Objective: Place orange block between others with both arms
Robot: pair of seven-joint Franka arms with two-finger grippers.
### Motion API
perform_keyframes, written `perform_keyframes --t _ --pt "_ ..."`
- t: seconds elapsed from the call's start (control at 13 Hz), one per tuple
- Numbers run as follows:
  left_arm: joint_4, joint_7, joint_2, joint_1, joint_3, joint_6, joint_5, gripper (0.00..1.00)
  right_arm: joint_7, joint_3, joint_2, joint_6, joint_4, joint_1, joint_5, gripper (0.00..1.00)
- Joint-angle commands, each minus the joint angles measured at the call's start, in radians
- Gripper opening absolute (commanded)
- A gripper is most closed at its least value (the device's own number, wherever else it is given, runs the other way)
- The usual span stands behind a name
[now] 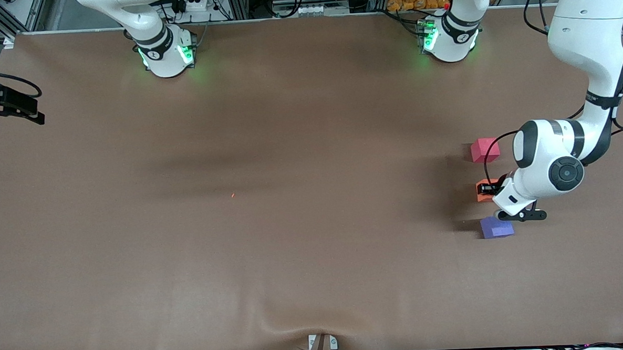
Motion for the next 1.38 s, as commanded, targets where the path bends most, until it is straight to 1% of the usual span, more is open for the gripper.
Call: perform_keyframes --t 0.0,0.15,0.38,0.54,0.69,0.77,1.0,1.08,1.15,1.31 --pt "-0.025 -0.013 -0.026 0.006 -0.018 0.028 0.021 1.0 0.016 0.004 0.001 0.006 0.0 -0.005 0.013 1.0" --pt "-0.01 -0.019 -0.04 0.006 -0.033 0.022 0.02 1.0 0.016 0.004 0.001 0.006 -0.001 -0.005 0.013 1.0" --pt "0.023 -0.021 -0.115 0.006 -0.047 0.008 0.018 1.0 0.019 0.004 0.001 0.002 -0.001 -0.004 0.013 1.0" --pt "0.065 -0.019 -0.17 0.004 -0.05 -0.061 0.018 1.0 0.047 0.004 0.004 0.0 -0.001 -0.004 0.013 1.0" --pt "0.16 -0.01 -0.202 0.004 -0.05 -0.171 0.018 1.0 0.047 0.004 0.004 0.006 -0.001 -0.001 0.01 1.0" --pt "0.228 -0.008 -0.21 0.006 -0.049 -0.242 0.015 1.0 0.047 0.004 0.005 0.008 -0.001 0.002 0.001 1.0" --pt "0.467 -0.007 -0.212 0.003 -0.052 -0.475 0.008 1.0 0.048 0.005 0.004 0.003 -0.001 -0.005 0.01 1.0" --pt "0.503 -0.005 -0.216 0.006 -0.065 -0.518 0.006 1.0 0.048 0.005 0.004 0.003 -0.001 -0.005 0.012 1.0" --pt "0.506 -0.002 -0.251 0.01 -0.069 -0.53 0.005 1.0 0.048 0.005 0.004 0.003 -0.001 -0.005 0.013 1.0" --pt "0.504 -0.007 -0.319 0.009 -0.063 -0.561 -0.052 1.0 0.048 0.005 0.002 0.003 -0.001 -0.005 0.013 1.0"
